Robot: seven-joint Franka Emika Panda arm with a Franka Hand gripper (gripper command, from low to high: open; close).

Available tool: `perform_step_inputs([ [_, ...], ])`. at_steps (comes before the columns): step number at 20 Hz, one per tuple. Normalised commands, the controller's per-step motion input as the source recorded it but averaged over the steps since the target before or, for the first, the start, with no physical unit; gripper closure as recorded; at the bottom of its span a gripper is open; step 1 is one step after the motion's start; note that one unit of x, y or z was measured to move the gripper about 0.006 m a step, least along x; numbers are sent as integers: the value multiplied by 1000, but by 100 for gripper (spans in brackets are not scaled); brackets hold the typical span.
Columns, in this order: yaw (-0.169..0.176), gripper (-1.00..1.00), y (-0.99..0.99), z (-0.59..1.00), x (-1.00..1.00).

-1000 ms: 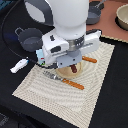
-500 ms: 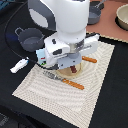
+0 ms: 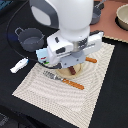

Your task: Interact with the objects in diverse but meaningful ways.

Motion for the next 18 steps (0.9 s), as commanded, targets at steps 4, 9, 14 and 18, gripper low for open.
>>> perform_step_inputs([
  [4,104,-100,791,865,157],
  [9,187,-100,573,266,-65],
  [14,199,-100,453,-45,-258],
  [18,224,-100,350,-206,-334],
])
